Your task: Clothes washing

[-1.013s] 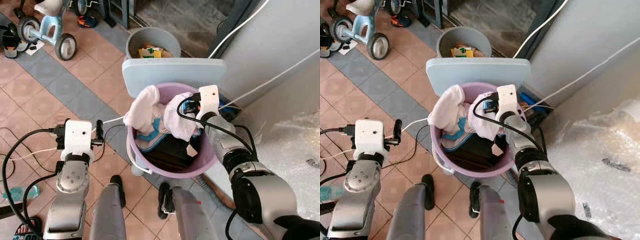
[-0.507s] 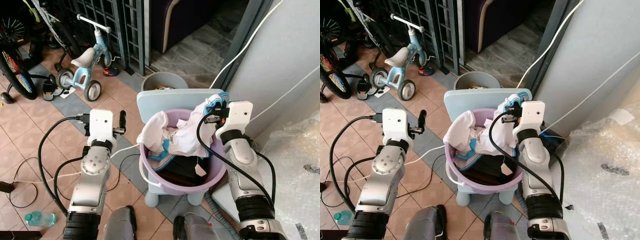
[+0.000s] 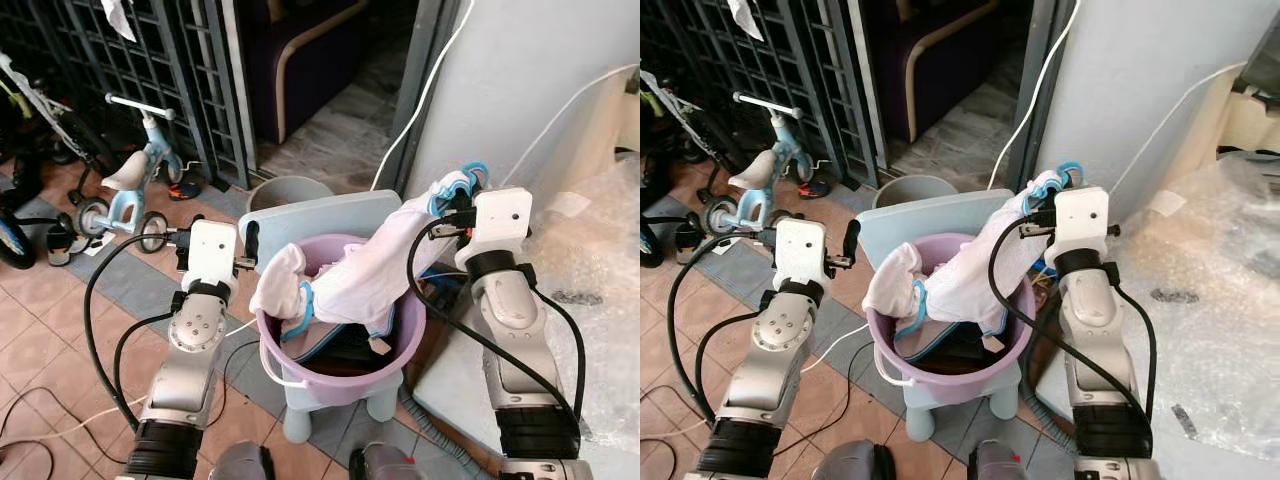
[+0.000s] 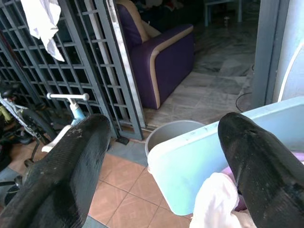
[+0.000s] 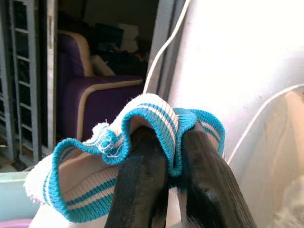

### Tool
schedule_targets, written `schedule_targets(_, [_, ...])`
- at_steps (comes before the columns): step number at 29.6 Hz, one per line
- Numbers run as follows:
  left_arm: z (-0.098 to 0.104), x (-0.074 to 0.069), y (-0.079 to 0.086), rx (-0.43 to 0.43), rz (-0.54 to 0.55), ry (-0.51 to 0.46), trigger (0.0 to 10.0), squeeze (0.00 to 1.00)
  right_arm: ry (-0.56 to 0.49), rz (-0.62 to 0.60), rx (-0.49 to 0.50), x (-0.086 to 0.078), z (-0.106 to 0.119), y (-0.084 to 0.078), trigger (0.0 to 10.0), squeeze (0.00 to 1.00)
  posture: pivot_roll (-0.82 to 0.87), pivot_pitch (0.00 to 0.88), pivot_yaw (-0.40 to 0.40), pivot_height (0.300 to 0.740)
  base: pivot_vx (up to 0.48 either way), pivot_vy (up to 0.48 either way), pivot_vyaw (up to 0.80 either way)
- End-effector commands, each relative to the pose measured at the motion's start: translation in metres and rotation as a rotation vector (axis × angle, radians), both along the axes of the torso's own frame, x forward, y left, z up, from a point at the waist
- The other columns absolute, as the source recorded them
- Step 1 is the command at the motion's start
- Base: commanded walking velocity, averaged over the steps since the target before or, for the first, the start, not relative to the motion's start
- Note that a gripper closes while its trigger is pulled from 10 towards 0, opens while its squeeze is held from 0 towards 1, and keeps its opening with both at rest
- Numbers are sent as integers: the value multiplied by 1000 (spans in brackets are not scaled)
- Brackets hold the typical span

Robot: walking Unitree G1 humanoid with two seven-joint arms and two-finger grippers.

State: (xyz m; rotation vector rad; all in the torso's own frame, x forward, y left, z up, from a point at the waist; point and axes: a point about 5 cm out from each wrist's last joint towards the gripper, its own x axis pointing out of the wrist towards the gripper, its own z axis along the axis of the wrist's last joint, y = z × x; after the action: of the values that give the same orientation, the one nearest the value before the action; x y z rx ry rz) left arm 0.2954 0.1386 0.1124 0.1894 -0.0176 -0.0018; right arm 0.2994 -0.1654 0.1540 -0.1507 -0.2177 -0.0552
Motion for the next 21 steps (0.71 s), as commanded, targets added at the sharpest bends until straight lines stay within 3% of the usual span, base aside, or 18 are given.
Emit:
schedule_targets(1, [5, 4, 3, -1, 23, -20, 10000, 0, -44, -42, 19, 0, 13, -1, 10000, 0, -22, 0, 5, 740, 0, 0, -725])
schedule_targets(5, [10, 7, 2, -8, 21, -33, 10000, 0, -75, 34, -39, 2, 23, 14, 10000, 0, -27, 0, 2, 740, 0, 0, -722])
schedule_targets(12, [0, -1, 10, 0, 41, -8, 10000, 0, -57, 38, -72, 1, 22, 3, 10000, 0, -30, 5, -12, 740, 0, 0, -693])
schedule_targets(21, [0, -6, 8, -16, 34, -11, 10000, 0, -25, 40, -63, -1, 17, 9, 10000, 0, -23, 32, -12, 740, 0, 0, 0])
